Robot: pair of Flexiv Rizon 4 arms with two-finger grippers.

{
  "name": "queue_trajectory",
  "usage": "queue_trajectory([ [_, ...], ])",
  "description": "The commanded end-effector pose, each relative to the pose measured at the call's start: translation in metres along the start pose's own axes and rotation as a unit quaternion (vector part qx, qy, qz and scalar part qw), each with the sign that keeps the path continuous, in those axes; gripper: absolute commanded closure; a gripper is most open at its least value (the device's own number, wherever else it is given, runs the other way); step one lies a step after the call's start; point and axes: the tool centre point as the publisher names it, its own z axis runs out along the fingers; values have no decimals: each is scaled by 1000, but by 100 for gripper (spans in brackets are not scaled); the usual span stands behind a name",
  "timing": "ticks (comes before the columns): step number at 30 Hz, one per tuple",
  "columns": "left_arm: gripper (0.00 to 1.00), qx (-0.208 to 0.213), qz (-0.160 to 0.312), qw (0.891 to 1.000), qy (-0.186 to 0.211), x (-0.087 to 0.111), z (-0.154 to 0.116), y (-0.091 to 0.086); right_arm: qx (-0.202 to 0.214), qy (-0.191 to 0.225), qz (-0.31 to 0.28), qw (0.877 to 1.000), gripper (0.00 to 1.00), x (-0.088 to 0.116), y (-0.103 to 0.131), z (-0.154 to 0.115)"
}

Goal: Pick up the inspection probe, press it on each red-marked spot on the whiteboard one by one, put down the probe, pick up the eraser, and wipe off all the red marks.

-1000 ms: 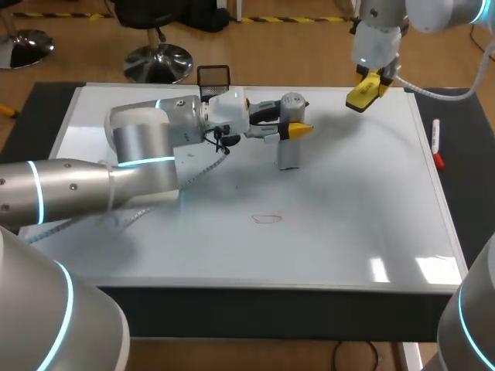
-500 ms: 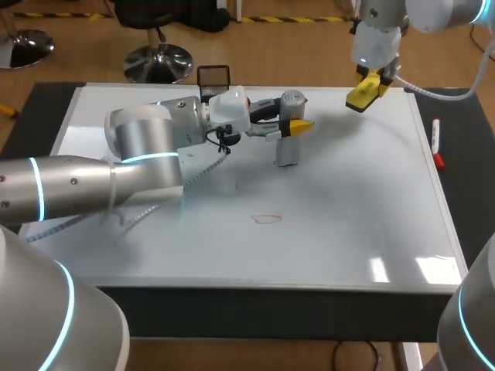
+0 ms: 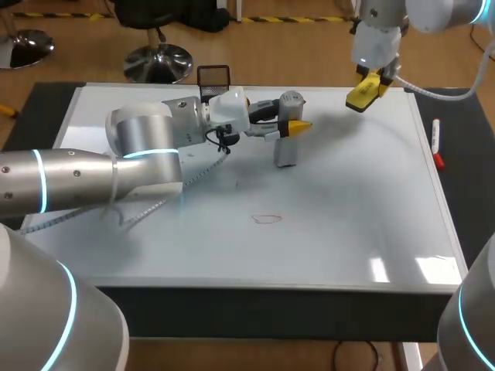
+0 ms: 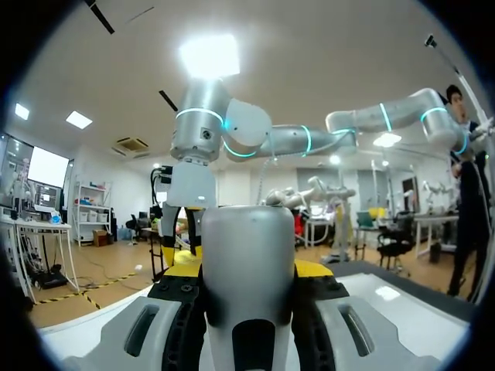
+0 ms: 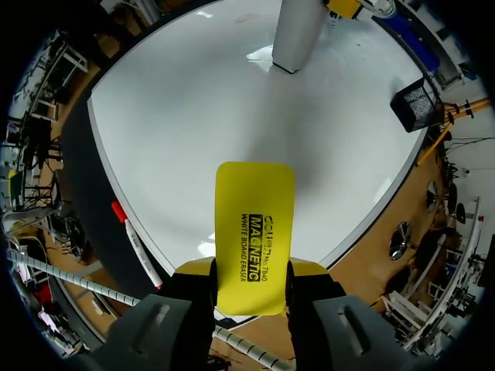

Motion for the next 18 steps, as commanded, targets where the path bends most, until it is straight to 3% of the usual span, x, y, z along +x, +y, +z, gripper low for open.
queue_trajectory([
  [1, 100, -1, -2, 1000, 1, 0, -1, 3, 0, 2, -1, 1000, 100, 0, -1, -1],
  [18, 100, -9, -13, 1000, 0, 2, -4, 10, 0, 2, -1, 1000, 100, 0, -1, -1],
])
